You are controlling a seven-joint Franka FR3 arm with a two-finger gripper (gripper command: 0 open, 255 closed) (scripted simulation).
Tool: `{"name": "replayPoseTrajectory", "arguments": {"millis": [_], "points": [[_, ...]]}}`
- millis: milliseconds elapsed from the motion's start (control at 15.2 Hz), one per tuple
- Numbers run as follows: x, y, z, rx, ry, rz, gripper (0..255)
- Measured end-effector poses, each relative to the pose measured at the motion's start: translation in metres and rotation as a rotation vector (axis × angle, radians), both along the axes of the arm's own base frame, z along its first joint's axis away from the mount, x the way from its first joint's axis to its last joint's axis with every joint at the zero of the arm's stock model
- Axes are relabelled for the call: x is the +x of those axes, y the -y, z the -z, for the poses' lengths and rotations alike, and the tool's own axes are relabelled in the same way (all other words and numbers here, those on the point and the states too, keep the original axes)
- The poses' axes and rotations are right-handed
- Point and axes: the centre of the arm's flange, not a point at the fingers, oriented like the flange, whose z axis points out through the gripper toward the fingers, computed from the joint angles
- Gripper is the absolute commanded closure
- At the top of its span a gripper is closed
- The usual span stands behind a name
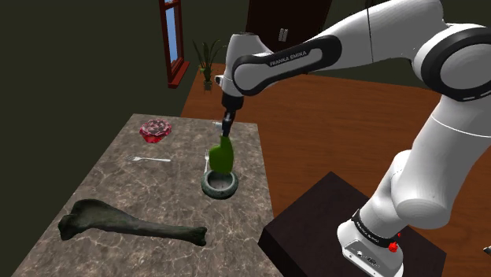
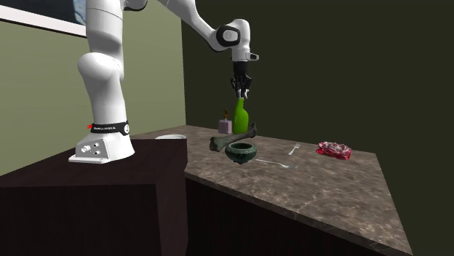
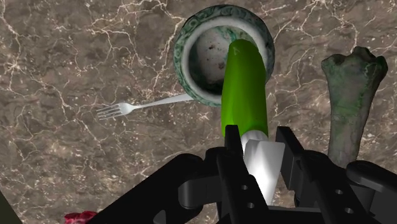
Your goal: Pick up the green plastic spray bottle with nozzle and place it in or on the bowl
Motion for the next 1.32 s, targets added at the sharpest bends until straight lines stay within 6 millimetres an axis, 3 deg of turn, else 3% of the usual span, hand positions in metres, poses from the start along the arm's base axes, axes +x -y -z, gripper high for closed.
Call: {"name": "replayPoseTrajectory", "arguments": {"millis": [726,1188,1254,1320], "points": [[0.000,0.001,0.060,0.000,0.000,0.000,255],[-0.001,0.000,0.066,0.000,0.000,0.000,255],[-0.001,0.000,0.066,0.000,0.000,0.000,0],[-0.001,0.000,0.066,0.000,0.000,0.000,0]]}}
